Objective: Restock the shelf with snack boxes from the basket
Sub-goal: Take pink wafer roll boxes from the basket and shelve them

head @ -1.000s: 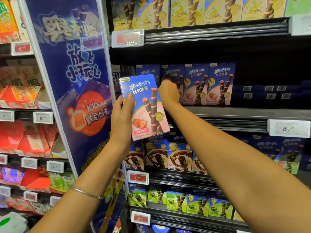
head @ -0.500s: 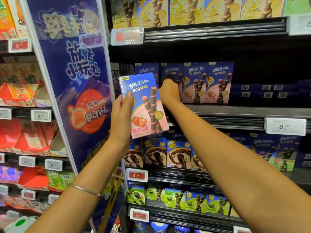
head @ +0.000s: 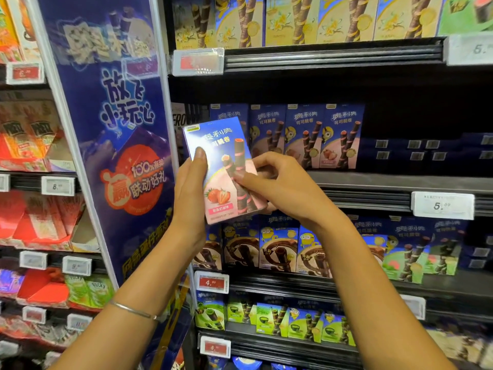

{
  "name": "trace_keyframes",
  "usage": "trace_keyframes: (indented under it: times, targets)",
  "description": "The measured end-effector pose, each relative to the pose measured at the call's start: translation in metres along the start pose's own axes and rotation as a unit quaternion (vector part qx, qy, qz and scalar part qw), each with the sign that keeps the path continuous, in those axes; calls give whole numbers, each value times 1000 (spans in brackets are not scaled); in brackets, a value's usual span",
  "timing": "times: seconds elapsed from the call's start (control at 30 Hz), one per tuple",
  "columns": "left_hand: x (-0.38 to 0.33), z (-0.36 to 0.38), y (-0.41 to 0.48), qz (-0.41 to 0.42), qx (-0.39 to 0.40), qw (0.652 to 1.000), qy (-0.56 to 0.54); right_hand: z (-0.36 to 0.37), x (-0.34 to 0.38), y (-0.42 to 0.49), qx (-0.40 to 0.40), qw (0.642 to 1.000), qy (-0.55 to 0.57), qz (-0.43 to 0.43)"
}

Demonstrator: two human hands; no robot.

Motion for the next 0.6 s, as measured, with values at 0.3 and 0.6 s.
trace_keyframes:
  times: [0.3, 0.6]
  targets:
    - [-5, 12, 4, 9, -5, 998, 68, -21, -4, -2, -28, 996, 89, 5]
    - [5, -18, 17, 17, -88, 994, 64, -89, -23, 16, -182, 970, 162, 7]
Point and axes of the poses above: each hand's wrist, its own y-axis towards the middle knuckle, its own z-axis out of the palm, x = y × z, the point moved 10 cm from there along y, towards the middle knuckle, and after that the axes turned 4 degrees about -z, right-handed, at the moved point
